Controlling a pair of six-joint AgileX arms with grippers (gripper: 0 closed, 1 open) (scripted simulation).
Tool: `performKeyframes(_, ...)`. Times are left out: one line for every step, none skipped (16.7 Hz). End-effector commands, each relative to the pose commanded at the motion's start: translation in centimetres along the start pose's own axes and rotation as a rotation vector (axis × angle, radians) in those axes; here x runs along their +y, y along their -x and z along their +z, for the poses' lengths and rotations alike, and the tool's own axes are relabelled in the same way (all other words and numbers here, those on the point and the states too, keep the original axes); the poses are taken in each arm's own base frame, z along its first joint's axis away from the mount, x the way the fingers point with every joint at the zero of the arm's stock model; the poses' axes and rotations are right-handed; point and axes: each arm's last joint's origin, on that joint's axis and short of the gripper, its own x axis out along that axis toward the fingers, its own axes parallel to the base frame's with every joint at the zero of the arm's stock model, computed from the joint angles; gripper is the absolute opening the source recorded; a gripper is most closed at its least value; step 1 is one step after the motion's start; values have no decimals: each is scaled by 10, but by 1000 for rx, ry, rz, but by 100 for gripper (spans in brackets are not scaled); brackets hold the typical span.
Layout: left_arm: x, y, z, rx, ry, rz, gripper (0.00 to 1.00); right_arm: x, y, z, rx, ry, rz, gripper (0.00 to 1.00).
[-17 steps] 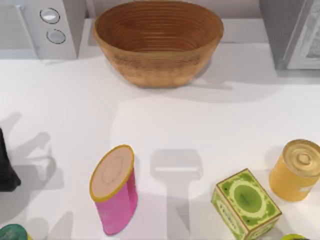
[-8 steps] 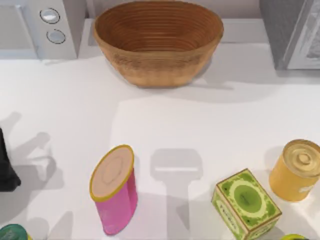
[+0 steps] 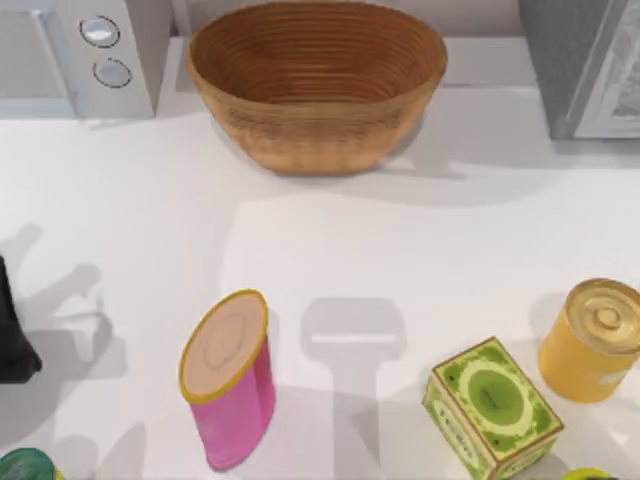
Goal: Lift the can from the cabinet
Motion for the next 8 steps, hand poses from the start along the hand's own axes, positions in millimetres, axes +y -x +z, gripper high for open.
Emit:
performKeyframes(0,0,0,0,0,0,100,-12,2,-9,-76,6,23,0)
performKeyframes(0,0,0,0,0,0,100,-23,4,-19,-153,9,30,0)
performKeyframes(0,0,0,0,0,0,100,-33,5,-30,-228,9,21,0)
performKeyframes(0,0,0,0,0,0,100,-43,7,-42,-299,7,-1,0)
performKeyframes(0,0,0,0,0,0,100,-51,8,-55,-363,3,-34,0)
performKeyframes(0,0,0,0,0,0,100,-59,9,-68,-418,-4,-75,0)
performKeyframes(0,0,0,0,0,0,100,-65,10,-81,-463,-12,-120,0)
performKeyframes(0,0,0,0,0,0,100,-70,10,-93,-500,-23,-166,0)
